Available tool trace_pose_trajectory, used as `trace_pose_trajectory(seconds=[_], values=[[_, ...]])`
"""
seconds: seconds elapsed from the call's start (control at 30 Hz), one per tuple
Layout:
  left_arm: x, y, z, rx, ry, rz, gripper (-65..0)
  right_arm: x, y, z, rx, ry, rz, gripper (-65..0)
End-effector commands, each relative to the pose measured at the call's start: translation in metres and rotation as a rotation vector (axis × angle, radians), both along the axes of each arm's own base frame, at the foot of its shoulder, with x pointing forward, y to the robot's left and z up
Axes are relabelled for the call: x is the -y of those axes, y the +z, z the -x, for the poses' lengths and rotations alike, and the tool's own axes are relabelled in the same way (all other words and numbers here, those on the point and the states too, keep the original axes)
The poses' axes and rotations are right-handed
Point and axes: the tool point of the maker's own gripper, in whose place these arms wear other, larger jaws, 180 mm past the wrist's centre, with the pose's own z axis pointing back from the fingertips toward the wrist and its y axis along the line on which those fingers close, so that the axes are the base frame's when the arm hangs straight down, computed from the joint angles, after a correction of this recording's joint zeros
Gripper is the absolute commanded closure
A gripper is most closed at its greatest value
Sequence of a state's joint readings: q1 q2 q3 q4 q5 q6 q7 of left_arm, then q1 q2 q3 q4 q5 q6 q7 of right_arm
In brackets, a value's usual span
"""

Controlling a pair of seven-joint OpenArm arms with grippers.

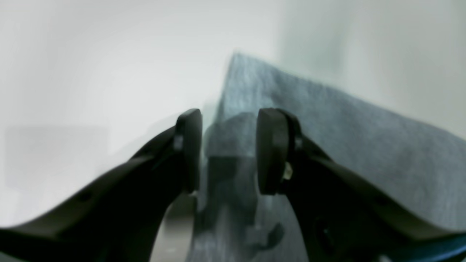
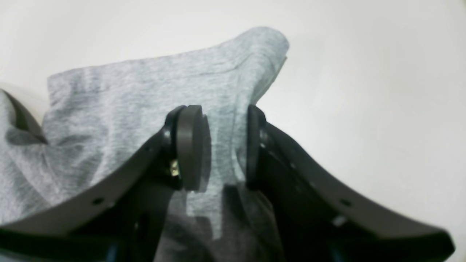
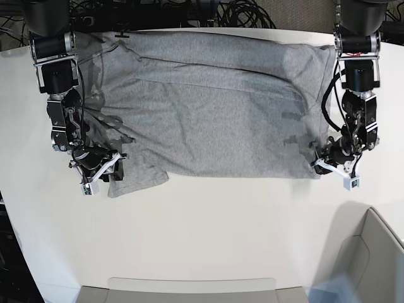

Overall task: Fold the T-shirt properly
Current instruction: 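Fold the hem edge over toward the collar with both grippers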

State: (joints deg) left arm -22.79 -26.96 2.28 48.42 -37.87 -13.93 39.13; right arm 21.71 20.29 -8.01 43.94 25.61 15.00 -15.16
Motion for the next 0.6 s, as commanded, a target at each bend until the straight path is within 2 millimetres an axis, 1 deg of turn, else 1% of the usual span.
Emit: trace_pose_trajectory(seconds=[0.0, 0.13, 0.17, 0.3, 0.37, 0.47, 0.53, 0.57], values=[[-0.009, 0.008, -0.008, 0.028, 0.030, -0.020, -25.3, 0.005, -0.011, 0.010, -0.070, 0.015, 0.041, -18.7], [-0.021, 0.012, -0.011, 0.039, 0.103, -0.040, -25.3, 0.007, -0.012, 0.011, -0.073, 0.014, 0.044, -18.7], [-0.023, 0.013, -0.012, 0.040, 0.115, -0.043, -25.3, 0.011, -0.014, 0.013, -0.079, 0.011, 0.051, -18.7], [-0.022, 0.009, -0.009, 0.022, 0.121, -0.038, -25.4, 0.015, -0.017, 0.018, -0.089, 0.008, 0.057, -18.7], [-0.015, 0.004, -0.006, 0.007, 0.094, -0.044, -25.4, 0.019, -0.018, 0.019, -0.092, 0.005, 0.064, -18.7], [0.013, -0.005, -0.004, -0.010, -0.041, -0.053, -25.3, 0.020, -0.018, 0.019, -0.092, 0.005, 0.065, -18.7], [0.023, -0.014, 0.004, -0.026, -0.088, -0.048, -25.3, 0.020, -0.017, 0.019, -0.090, 0.005, 0.065, -18.7], [0.026, -0.015, 0.004, -0.026, -0.094, -0.044, -25.3, 0.020, -0.017, 0.019, -0.090, 0.005, 0.065, -18.7]])
